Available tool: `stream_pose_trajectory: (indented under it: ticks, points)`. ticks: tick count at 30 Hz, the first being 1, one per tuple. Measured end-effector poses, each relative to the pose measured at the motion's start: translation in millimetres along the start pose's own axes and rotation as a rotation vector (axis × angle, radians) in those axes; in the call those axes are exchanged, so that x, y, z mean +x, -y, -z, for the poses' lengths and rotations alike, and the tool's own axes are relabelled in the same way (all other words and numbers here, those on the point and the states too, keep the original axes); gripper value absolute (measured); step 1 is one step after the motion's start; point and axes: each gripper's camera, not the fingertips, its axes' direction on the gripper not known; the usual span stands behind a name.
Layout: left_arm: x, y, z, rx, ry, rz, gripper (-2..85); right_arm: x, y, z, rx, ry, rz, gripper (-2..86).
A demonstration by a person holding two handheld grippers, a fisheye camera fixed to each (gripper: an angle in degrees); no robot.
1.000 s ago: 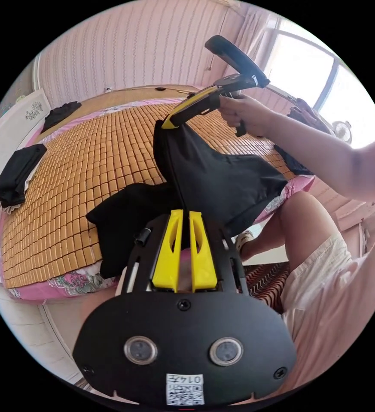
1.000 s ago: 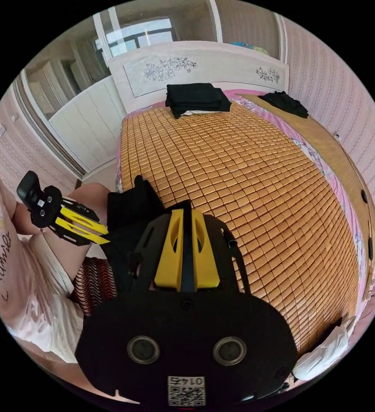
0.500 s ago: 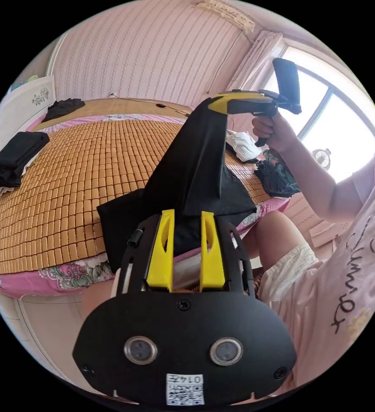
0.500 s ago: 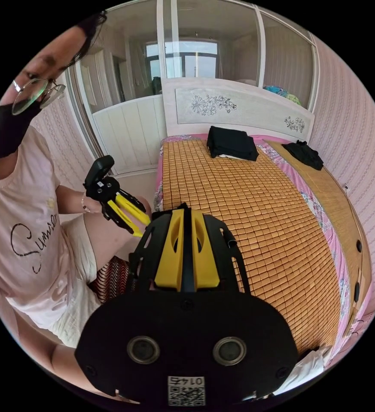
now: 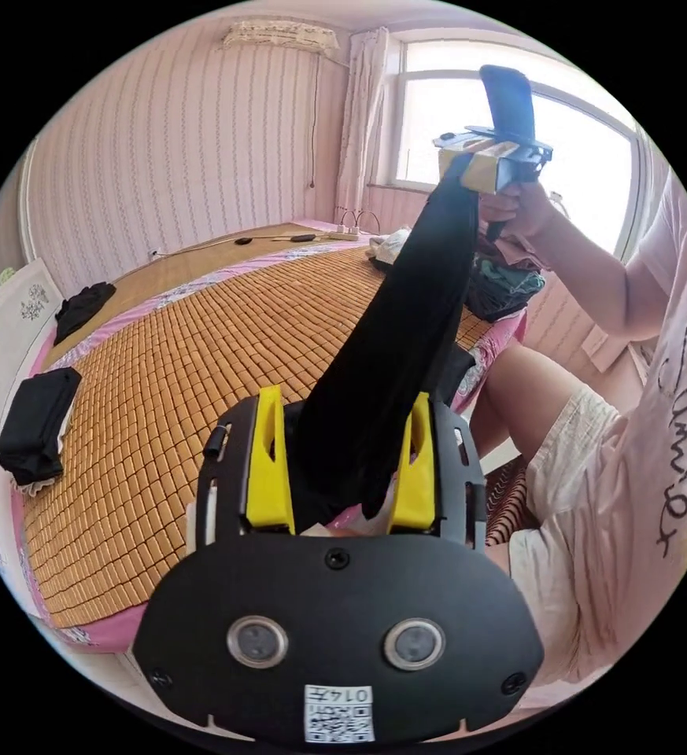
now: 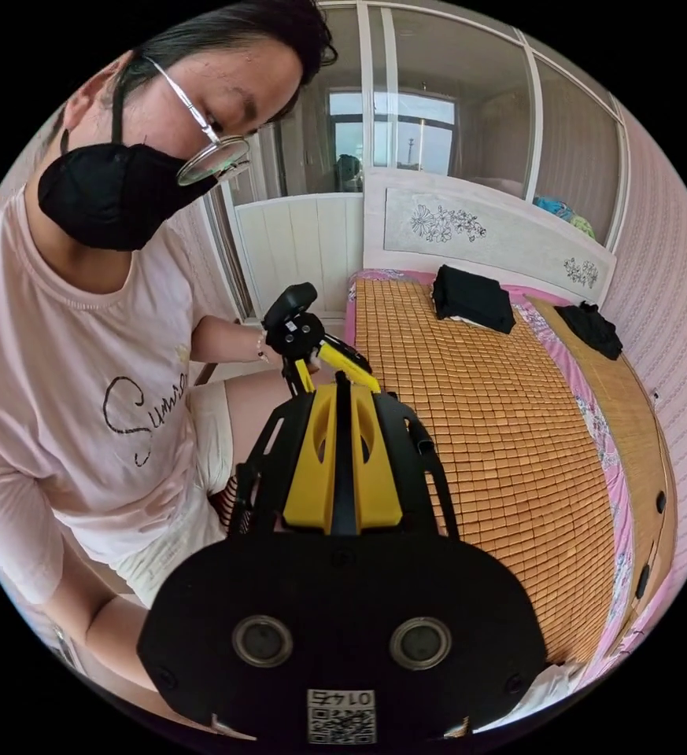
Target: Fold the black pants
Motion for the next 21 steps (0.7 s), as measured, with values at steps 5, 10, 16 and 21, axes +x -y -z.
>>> stream_pose_trajectory:
  ticks: [5,10,16,21]
  points:
    - [-14,-12,4,-0.106,-0.069,0.126,1.8,78,14,-24,0.079,0.060,-0.090,2.0]
    - [-69,-35,-38,-0.471,0.104,0.341,4.7,181,32,-186,-0.141,0.066,-0.412,6.1]
    - [-106,-39,-45,-0.453,0.073,0.394,6.5,191,-61,-171,-0.231,-0.108,-0.595,8.9]
    - [-130,-19,-85,-0.420,-0.031,0.423,8.0,179,-209,-89,-0.335,-0.355,-1.001,11.2]
